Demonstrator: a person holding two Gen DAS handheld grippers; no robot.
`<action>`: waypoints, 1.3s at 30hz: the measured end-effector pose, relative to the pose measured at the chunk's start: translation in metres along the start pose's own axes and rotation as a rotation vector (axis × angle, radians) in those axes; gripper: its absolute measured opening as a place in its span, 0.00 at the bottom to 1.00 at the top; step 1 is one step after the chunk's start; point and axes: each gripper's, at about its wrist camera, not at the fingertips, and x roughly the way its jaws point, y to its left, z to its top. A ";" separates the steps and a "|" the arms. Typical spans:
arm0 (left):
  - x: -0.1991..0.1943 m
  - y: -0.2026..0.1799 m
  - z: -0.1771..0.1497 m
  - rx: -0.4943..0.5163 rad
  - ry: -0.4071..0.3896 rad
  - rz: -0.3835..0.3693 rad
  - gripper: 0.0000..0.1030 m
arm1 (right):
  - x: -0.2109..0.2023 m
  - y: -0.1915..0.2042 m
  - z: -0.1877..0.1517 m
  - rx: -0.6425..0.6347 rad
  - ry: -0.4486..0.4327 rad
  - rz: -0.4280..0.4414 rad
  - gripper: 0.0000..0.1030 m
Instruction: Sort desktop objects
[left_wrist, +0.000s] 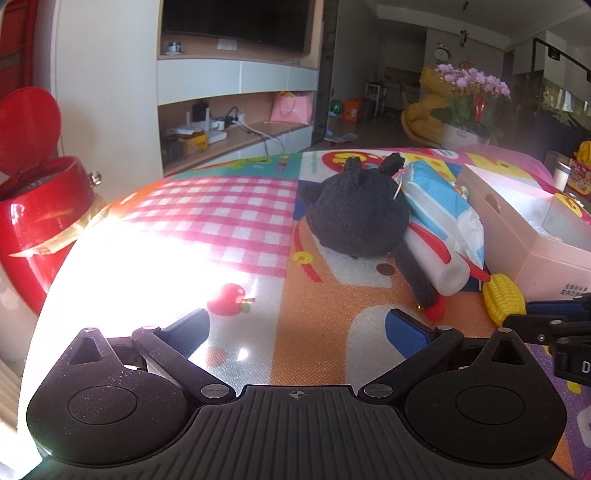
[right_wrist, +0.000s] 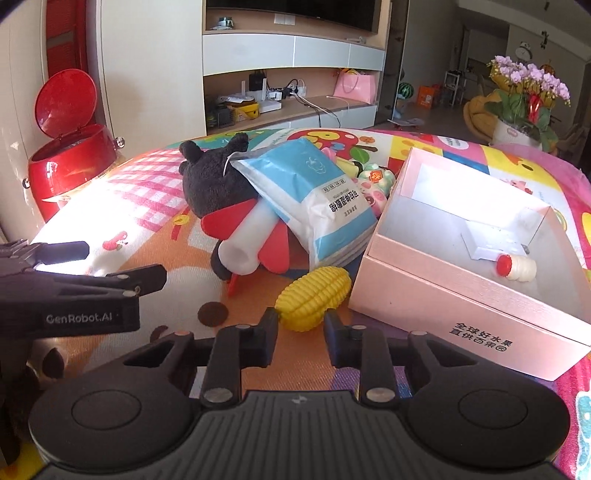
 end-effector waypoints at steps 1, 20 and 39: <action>0.000 0.000 0.000 0.001 0.001 0.000 1.00 | -0.006 -0.002 -0.003 -0.004 -0.001 0.008 0.21; 0.003 -0.004 0.000 0.012 0.012 0.042 1.00 | 0.014 -0.017 -0.006 0.047 -0.035 -0.070 0.40; -0.009 -0.079 0.020 0.190 -0.113 -0.102 0.97 | -0.049 -0.069 -0.070 0.115 -0.121 -0.117 0.91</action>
